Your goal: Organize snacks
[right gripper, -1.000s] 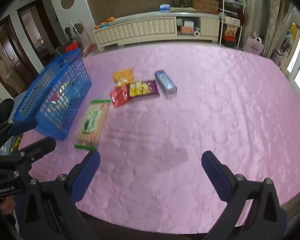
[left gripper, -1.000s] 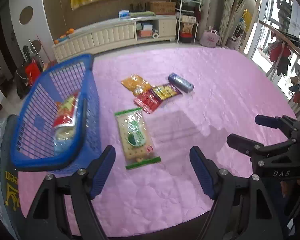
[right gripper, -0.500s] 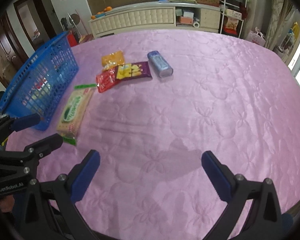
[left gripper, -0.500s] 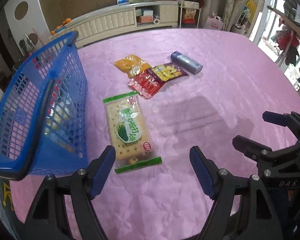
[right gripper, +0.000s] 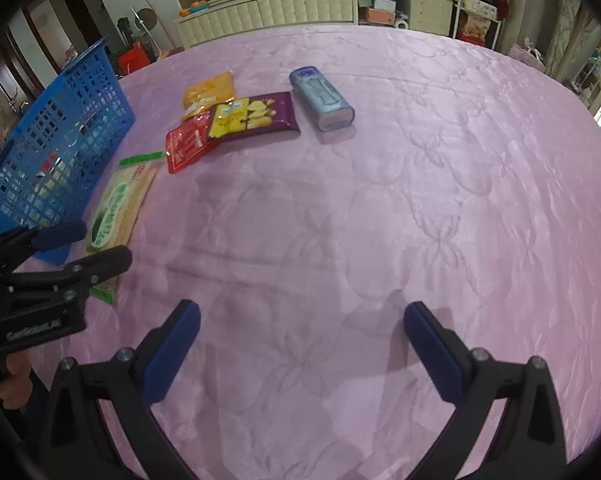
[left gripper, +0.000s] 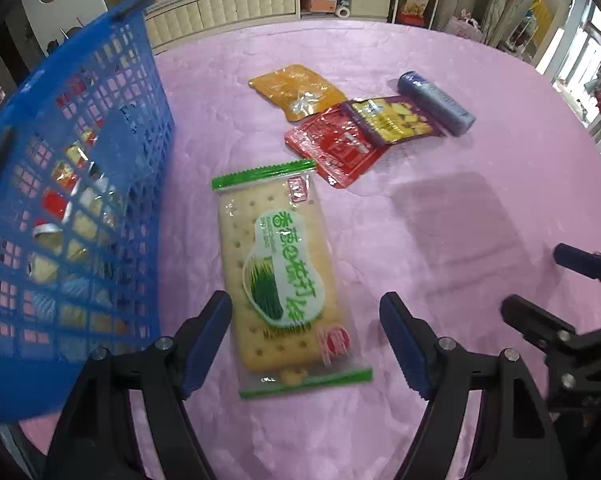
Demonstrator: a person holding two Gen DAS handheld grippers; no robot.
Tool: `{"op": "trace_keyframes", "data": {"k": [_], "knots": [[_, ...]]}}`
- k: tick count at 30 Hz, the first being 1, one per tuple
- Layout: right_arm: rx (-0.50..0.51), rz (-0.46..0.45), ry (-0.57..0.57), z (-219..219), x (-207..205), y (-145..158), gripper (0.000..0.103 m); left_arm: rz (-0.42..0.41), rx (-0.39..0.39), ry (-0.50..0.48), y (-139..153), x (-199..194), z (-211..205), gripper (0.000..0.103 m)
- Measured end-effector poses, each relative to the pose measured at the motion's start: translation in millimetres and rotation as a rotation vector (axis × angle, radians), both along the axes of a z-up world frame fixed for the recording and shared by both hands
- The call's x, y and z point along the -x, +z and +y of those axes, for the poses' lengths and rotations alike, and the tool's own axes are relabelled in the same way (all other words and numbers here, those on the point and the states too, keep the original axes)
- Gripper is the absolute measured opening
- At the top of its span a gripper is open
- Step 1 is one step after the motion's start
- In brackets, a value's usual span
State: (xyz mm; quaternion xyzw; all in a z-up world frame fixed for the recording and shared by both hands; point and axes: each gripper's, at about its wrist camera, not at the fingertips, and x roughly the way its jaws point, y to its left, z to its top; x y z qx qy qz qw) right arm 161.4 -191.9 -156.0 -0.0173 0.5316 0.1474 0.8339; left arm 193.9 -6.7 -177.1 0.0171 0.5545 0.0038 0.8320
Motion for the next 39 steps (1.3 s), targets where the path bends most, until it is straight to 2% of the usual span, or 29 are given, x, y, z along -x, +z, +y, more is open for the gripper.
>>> {"op": "trace_keyframes", "data": {"k": [3, 6, 10, 11, 13, 16, 23, 26, 33, 39], "knots": [[0.0, 0.001, 0.003, -2, -1, 1, 0.103, 0.009, -0.021, 0.0, -6, -7, 0, 0.075], [-0.002, 0.003, -0.002, -4, -1, 0, 0.103, 0.028, 0.042, 0.035, -7, -10, 8, 0.075], [0.001, 0.01, -0.01, -11, -2, 1, 0.103, 0.03, 0.049, 0.033, -8, -12, 11, 0.075], [0.004, 0.01, -0.011, -12, -2, 2, 0.103, 0.024, 0.045, 0.036, -7, -11, 11, 0.073], [0.008, 0.005, -0.011, -14, 0, 6, 0.103, 0.007, 0.048, 0.049, -7, -10, 12, 0.056], [0.008, 0.001, -0.011, -17, -1, 9, 0.103, 0.009, 0.091, 0.036, -6, -5, 13, 0.055], [0.0, 0.02, 0.022, -7, -16, 14, 0.103, -0.039, 0.13, 0.053, 7, 6, 14, 0.054], [-0.004, 0.011, 0.036, -1, -29, 21, 0.103, -0.059, 0.122, 0.038, 13, 6, 11, 0.053], [-0.09, 0.015, 0.067, 15, -64, 36, 0.102, -0.109, 0.093, 0.038, 22, -8, 10, 0.052], [-0.086, 0.063, 0.086, 38, -98, 33, 0.098, -0.166, 0.091, 0.045, 33, -18, 13, 0.052]]}}
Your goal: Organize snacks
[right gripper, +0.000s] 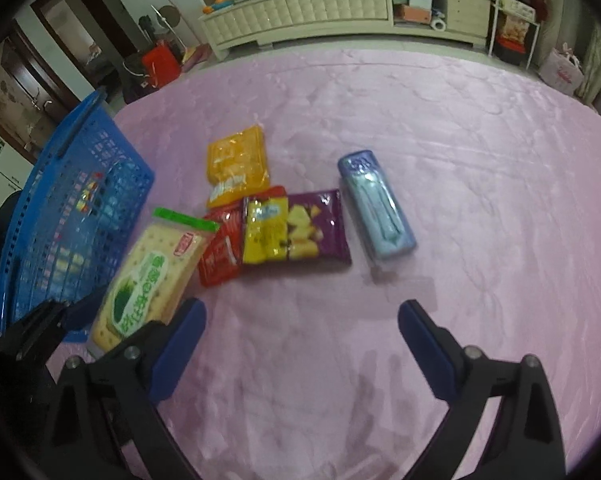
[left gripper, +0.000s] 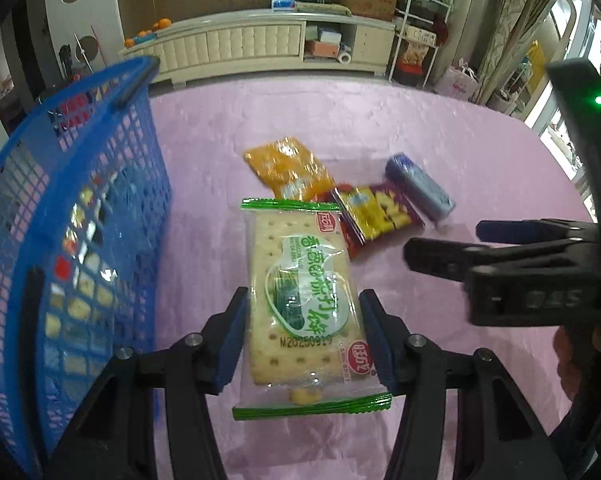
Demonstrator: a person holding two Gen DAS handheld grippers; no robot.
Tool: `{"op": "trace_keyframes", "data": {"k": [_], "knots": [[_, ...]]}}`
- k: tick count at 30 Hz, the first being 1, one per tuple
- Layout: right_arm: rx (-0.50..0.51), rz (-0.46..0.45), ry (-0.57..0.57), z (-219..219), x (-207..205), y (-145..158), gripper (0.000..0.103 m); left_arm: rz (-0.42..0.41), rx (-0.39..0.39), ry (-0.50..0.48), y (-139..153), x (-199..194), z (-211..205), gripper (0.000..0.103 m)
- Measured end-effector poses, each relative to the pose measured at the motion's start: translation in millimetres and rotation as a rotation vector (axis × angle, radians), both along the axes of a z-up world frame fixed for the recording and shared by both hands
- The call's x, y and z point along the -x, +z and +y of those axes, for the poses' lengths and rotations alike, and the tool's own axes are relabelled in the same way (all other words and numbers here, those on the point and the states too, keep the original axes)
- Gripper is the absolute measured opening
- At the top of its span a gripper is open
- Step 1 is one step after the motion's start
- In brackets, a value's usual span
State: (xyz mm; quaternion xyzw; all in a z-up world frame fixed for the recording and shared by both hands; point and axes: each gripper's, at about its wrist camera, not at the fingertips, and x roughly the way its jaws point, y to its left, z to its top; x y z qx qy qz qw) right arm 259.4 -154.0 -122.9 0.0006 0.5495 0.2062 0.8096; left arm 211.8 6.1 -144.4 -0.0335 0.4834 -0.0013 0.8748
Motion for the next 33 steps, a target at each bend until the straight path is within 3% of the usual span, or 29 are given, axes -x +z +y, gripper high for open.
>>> {"op": "trace_keyframes", "data": {"k": [22, 29, 31, 33], "knots": [[0.061, 0.107, -0.008, 33, -55, -25, 0.094, 0.003, -0.027, 0.0, -1, -30, 7, 0.052], [0.172, 0.101, 0.016, 61, -57, -31, 0.094, 0.02, -0.017, 0.017, -7, -28, 11, 0.052], [0.179, 0.09, 0.02, 66, -58, -30, 0.087, 0.025, -0.009, 0.02, -7, -30, 12, 0.052], [0.176, 0.076, 0.029, 72, -58, -28, 0.067, 0.024, -0.011, 0.02, -7, -26, 10, 0.052]]}}
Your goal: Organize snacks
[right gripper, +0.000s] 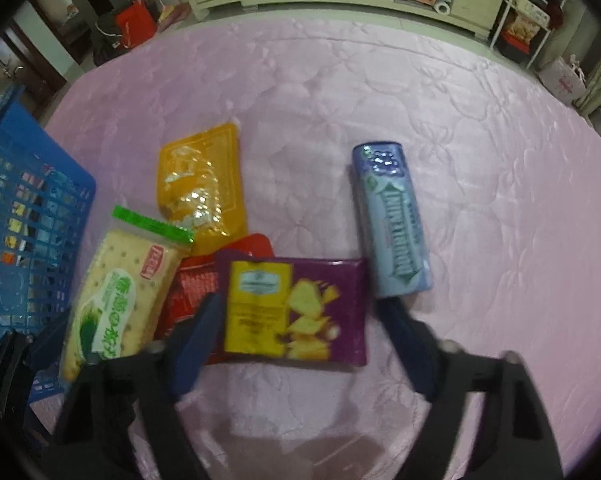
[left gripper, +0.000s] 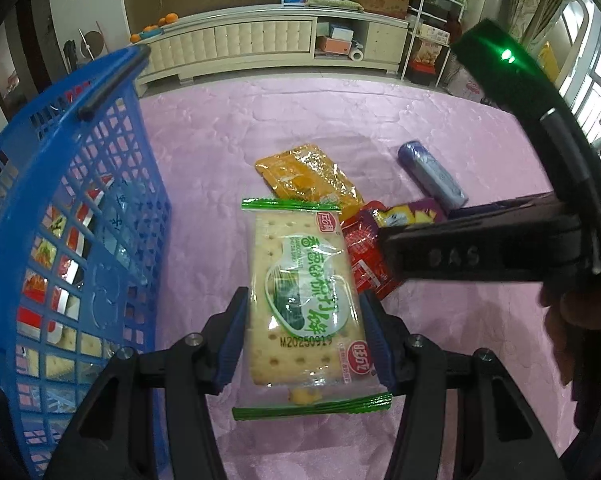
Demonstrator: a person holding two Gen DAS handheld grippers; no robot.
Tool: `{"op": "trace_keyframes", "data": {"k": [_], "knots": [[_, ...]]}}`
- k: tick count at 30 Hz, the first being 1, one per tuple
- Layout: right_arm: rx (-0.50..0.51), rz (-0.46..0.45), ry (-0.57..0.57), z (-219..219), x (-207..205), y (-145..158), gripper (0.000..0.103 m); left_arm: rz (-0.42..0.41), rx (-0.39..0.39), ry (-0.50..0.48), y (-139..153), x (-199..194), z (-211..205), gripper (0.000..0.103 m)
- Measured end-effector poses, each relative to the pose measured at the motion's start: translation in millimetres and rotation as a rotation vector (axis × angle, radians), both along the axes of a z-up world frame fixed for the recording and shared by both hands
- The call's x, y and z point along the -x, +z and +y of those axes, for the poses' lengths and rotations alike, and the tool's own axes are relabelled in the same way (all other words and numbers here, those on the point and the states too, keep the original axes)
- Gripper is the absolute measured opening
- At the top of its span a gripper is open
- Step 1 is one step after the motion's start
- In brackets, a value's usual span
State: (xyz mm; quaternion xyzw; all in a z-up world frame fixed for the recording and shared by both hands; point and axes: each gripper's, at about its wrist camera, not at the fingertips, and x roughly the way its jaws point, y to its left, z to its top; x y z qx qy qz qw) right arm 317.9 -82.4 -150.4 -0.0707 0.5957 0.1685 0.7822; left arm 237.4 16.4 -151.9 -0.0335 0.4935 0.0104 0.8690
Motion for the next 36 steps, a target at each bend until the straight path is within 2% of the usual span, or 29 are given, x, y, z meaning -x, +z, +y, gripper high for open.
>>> {"op": "trace_keyframes", "data": {"k": [5, 10, 11, 12, 13, 17, 26, 28, 29, 31, 32, 33, 36], "knots": [[-0.041, 0.021, -0.016, -8, -5, 3, 0.053, -0.007, 0.002, -0.001, 2, 11, -4, 0.052], [-0.066, 0.02, -0.025, -20, 9, 3, 0.052, -0.006, 0.007, -0.003, 3, 26, -6, 0.052], [-0.068, 0.016, -0.027, -21, 14, 3, 0.043, -0.004, 0.01, -0.002, 4, 30, -7, 0.052], [-0.07, 0.013, -0.027, -22, 15, 5, 0.027, -0.004, 0.012, -0.002, 5, 32, -7, 0.052], [-0.081, 0.01, -0.03, -24, 17, 8, 0.027, -0.004, 0.015, -0.005, 6, 36, -8, 0.052], [-0.073, 0.0, -0.027, -26, 28, 15, 0.013, -0.021, 0.002, -0.013, 17, 45, -10, 0.052], [-0.138, -0.011, -0.058, -45, 51, 31, 0.012, -0.062, -0.006, -0.025, 40, 66, -8, 0.052], [-0.134, -0.003, -0.077, -50, 50, 31, 0.014, -0.064, -0.002, -0.027, 40, 66, -7, 0.052], [-0.13, 0.002, -0.079, -49, 44, 29, 0.021, -0.065, 0.0, -0.028, 41, 67, -6, 0.052], [-0.114, 0.008, -0.072, -50, 45, 27, 0.046, -0.064, 0.005, -0.03, 39, 63, -5, 0.052], [-0.112, 0.013, -0.066, -47, 42, 24, 0.066, -0.063, 0.008, -0.032, 38, 61, -4, 0.052], [-0.119, 0.017, -0.063, -39, 39, 22, 0.075, -0.061, 0.009, -0.036, 35, 58, -6, 0.052], [-0.12, 0.03, -0.069, -25, 27, 13, 0.076, -0.057, 0.008, -0.051, 30, 54, -7, 0.052]]}}
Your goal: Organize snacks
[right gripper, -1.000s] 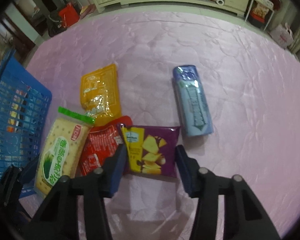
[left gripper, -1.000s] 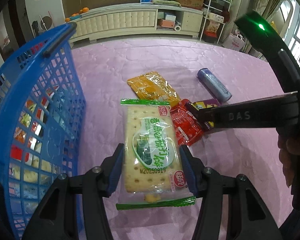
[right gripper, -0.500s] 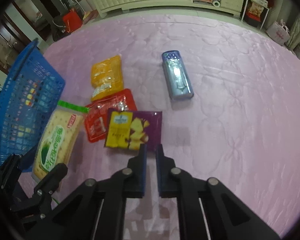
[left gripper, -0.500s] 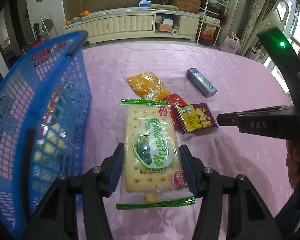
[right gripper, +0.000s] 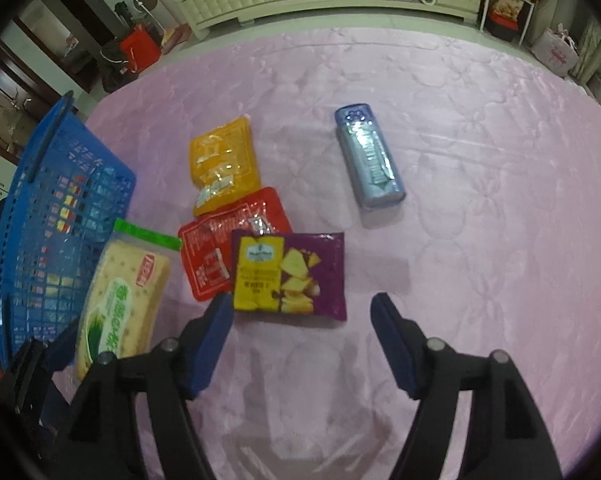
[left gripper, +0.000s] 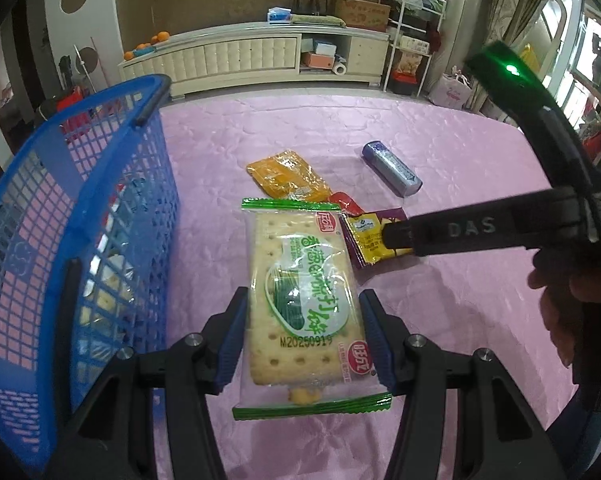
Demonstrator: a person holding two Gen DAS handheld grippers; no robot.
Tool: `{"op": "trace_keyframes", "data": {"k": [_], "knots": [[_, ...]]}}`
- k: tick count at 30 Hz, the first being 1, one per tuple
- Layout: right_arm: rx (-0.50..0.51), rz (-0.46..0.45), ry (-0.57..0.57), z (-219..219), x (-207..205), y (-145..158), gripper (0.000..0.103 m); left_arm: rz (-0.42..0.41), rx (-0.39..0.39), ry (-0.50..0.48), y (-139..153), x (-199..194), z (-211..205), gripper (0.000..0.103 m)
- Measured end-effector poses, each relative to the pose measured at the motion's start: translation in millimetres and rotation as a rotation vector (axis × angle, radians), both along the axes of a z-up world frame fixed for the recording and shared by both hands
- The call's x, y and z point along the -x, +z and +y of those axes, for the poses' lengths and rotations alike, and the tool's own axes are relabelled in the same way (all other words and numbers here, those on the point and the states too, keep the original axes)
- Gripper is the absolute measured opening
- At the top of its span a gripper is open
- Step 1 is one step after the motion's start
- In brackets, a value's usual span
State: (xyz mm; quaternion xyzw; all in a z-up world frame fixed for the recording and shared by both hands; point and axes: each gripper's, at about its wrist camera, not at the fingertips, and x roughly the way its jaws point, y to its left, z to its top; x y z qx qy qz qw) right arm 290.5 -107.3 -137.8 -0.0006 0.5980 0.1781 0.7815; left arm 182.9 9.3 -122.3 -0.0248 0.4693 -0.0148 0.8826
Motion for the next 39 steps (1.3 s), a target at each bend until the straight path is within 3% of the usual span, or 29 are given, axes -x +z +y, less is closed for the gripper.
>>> {"op": "trace_keyframes", "data": {"k": [6, 14, 19, 24, 33, 39], "knots": [[0.014, 0.042, 0.027, 21, -15, -21, 0.077, 0.022, 0.012, -0.008, -13, -9, -1, 0.052], [0.077, 0.009, 0.074, 40, -26, -26, 0.081, 0.048, 0.028, 0.012, -27, -12, 7, 0.052], [0.179, -0.052, 0.125, 47, -17, -30, 0.061, 0.041, 0.007, 0.015, -30, -12, 7, 0.052], [0.147, -0.058, 0.113, 33, -8, -33, 0.054, 0.045, 0.02, 0.018, -32, -12, 7, 0.052], [0.07, -0.072, 0.091, -11, 17, -31, 0.054, 0.04, 0.023, 0.023, -27, -7, 10, 0.052], [0.041, -0.094, 0.074, -32, 36, -9, 0.054, 0.019, 0.015, 0.011, -14, 7, 5, 0.052]]}}
